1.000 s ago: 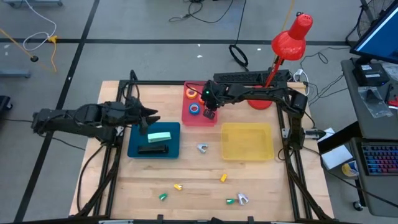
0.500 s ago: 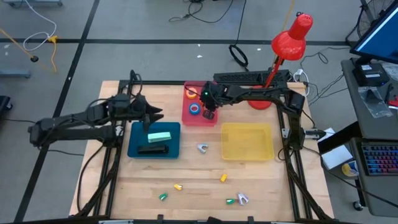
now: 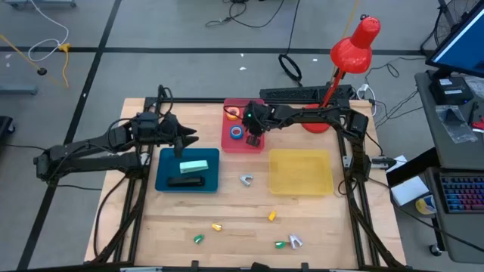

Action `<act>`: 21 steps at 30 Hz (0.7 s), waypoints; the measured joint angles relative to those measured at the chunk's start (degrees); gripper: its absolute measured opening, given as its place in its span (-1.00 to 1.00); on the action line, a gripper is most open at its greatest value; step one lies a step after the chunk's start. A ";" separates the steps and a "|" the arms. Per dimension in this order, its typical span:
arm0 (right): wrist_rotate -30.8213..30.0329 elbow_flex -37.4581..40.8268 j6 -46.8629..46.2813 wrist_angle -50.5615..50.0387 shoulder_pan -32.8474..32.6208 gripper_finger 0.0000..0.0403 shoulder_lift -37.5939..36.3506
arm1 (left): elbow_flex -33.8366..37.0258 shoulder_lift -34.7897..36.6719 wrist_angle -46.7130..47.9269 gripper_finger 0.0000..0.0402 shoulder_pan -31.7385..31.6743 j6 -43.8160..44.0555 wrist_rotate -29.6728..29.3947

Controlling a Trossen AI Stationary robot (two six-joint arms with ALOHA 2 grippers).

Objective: Pick and place Stapler, Stapler remover, tape
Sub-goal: Put the red tape into the pink bin

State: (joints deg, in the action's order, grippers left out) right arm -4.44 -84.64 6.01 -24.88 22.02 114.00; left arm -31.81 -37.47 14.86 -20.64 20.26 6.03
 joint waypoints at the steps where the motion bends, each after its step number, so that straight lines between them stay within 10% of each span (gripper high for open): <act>1: -0.01 -0.05 0.52 0.00 0.04 -0.84 -0.10 | 0.00 0.00 0.01 -0.06 0.03 -0.12 0.00; 21: 0.02 -0.04 3.84 -1.51 0.00 -0.57 -0.07 | 0.00 0.00 0.04 -0.06 0.04 -0.21 1.57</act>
State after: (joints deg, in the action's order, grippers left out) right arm -4.43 -84.68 9.85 -26.39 22.02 113.93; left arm -31.81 -37.47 14.90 -20.60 20.05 7.60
